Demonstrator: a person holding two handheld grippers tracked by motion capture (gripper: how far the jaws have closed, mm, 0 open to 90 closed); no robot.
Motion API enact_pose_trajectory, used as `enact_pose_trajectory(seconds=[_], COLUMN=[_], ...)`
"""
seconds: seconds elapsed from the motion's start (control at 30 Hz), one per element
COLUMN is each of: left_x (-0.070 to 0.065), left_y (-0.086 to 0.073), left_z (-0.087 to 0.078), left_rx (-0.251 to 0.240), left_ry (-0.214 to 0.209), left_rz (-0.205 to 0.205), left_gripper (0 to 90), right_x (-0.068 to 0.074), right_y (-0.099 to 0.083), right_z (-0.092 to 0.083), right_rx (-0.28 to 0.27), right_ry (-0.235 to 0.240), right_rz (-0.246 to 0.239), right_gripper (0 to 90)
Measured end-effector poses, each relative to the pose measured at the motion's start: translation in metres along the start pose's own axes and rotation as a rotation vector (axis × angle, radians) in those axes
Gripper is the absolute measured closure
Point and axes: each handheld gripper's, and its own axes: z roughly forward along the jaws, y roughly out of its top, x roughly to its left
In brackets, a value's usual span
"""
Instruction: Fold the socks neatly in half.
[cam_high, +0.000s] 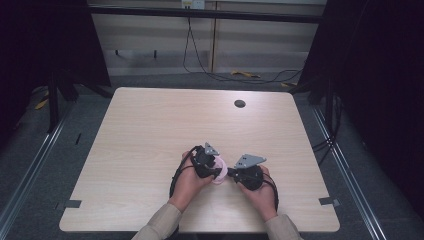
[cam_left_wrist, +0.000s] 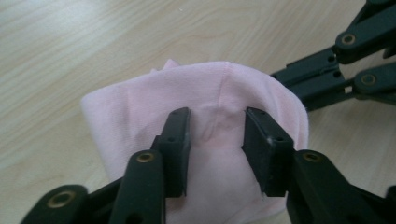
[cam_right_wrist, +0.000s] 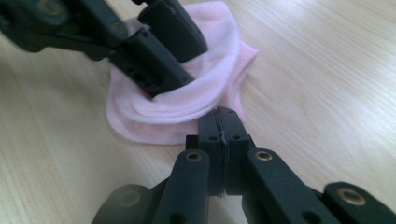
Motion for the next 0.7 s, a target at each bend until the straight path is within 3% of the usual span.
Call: enact_pose_trajectory(seconds=[0.1,0.33,0.47,0.57,0.7], left_x=[-0.003,-0.007,-0.009,-0.007,0.005], left_y=[-0.001,0.0,0.002,0.004,0.008], left_z=[0.002,0.003,0.0,-0.007,-0.019], left_rx=[-0.005,-0.007,-0.005,-0.025,-0.073], left_ry=[0.006,0.005,0.01,0.017,0.053], left_rz=[0.005,0.023,0.036,0.028,-0.015], left_gripper=[53.5,45.4,36.0,30.0,32.9], right_x=[-0.005,-0.006,-0.007,-0.008,-0.008], right_y=[-0.003,-0.003,-0.004,-0.004,-0.004], right_z=[-0.003,-0.004,-0.005,-0.007,-0.01], right_rx=[-0.007,-0.01,-0.008,-0.013,-0.023], right_ry=[-0.006,-0.009,-0.014,-0.013,-0.013], right_rz=[0.028,0.027,0.031,0.035,0.036], right_gripper=[89.3,88.7,88.3,88.3,88.0])
